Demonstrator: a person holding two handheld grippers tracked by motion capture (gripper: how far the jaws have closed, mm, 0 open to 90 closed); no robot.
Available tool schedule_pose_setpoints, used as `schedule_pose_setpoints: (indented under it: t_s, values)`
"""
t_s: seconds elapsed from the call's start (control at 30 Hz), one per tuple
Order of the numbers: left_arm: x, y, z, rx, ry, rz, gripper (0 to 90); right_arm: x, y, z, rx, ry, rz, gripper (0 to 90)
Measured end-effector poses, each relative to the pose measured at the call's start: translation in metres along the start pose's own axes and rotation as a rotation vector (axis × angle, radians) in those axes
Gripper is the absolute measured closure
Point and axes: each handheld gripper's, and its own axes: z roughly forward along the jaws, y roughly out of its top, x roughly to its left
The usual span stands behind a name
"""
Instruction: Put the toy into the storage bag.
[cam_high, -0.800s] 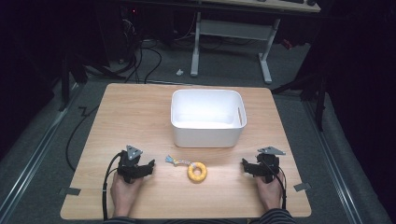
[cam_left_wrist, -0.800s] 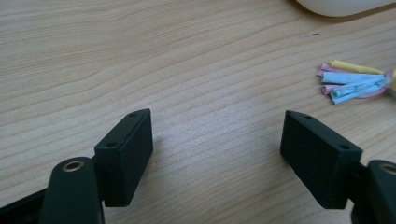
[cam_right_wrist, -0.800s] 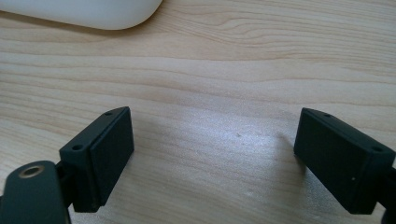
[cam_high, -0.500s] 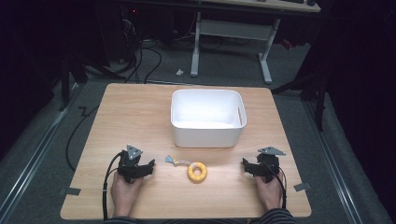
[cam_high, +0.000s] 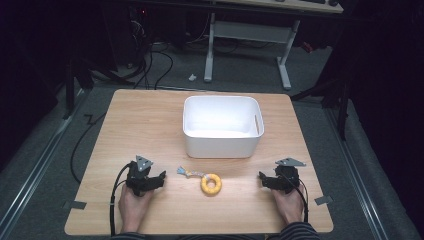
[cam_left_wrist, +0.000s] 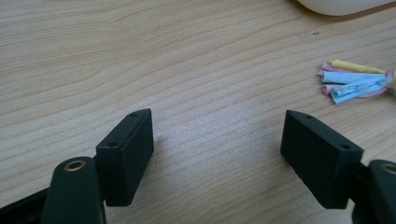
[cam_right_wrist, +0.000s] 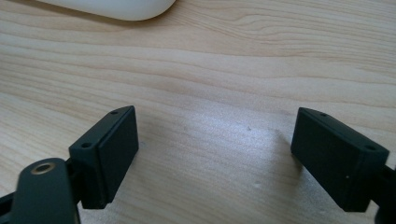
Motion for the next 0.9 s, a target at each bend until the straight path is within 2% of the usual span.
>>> schedule_pose_setpoints:
  t_s: [0.17, 0.2, 0.37, 0.53, 0.63, 0.77, 0.9]
  values:
    - [0.000, 0.000, 0.000, 0.000, -0.002, -0.003, 25.8, 0.002, -0.001, -0.004, 0.007, 0.018, -0.020, 25.3]
    - [0.000, 0.000, 0.000, 0.000, -0.003, -0.002, 25.8, 0.004, 0.000, -0.005, 0.010, 0.021, -0.025, 29.7]
    - [0.000, 0.000, 0.000, 0.000, -0.005, -0.001, 25.8, 0.007, 0.001, -0.005, 0.001, 0.015, -0.021, 35.4]
    - [0.000, 0.000, 0.000, 0.000, -0.005, -0.001, 25.8, 0.010, 0.001, -0.007, 0.003, 0.026, -0.030, 36.3]
    - [0.000, 0.000, 0.000, 0.000, -0.005, 0.000, 25.8, 0.014, 0.002, -0.010, -0.007, 0.038, -0.054, 36.5]
    - [0.000, 0.000, 0.000, 0.000, -0.003, 0.001, 25.6, 0.025, 0.004, -0.013, -0.017, 0.061, -0.124, 37.9]
    - [0.000, 0.000, 0.000, 0.000, -0.004, 0.002, 25.5, 0.030, 0.004, -0.016, -0.022, 0.079, -0.130, 41.2]
